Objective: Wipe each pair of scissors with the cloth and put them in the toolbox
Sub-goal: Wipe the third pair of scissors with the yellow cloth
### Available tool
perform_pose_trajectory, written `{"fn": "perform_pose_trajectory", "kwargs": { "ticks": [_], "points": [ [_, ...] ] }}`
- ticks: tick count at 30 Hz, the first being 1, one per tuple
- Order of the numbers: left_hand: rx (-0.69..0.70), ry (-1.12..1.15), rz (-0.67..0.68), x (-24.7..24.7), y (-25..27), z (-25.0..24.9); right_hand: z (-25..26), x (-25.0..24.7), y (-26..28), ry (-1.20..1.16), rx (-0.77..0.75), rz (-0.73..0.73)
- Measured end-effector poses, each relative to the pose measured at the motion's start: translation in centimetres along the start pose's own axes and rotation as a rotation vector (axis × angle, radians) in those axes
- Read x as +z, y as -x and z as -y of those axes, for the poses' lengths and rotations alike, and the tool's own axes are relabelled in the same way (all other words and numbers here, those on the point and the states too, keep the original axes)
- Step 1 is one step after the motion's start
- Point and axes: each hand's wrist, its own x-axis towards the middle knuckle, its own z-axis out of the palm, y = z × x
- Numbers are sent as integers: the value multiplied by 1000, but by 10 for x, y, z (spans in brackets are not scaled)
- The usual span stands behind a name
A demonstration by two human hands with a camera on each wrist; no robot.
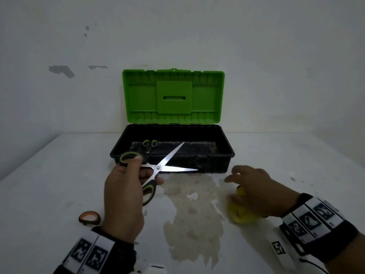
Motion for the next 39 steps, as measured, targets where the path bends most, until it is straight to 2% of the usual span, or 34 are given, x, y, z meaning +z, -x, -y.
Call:
{"fn": "perform_pose_trajectory", "kwargs": {
  "ticks": [3,4,6,8,12,17,20,24,27,34,39],
  "points": [
    [-49,40,46,13,4,7,13,-11,13,-264,-105,-310],
    [-62,59,64,18,6,8,24,-16,17,-365,-108,-363],
    [-91,99,108,26,11,11,50,-26,25,-498,-78,-318],
    [-126,136,158,33,14,11,72,-31,31,-590,-64,-186],
    [-175,185,222,35,17,12,100,-26,29,-985,12,-73],
    [-210,166,246,19,14,15,113,-13,23,-1332,37,-51],
    [-154,92,250,2,6,11,112,-12,24,-1478,80,-102],
    [-15,-122,303,-16,4,6,114,-11,21,-1613,128,-136],
    [18,-253,366,-17,9,8,122,-10,16,-1664,165,-183],
    [-36,-204,306,-10,17,12,138,-5,10,-1721,202,-291],
    [-12,-152,244,0,34,18,149,-1,13,-1726,171,-371]
  ]
}}
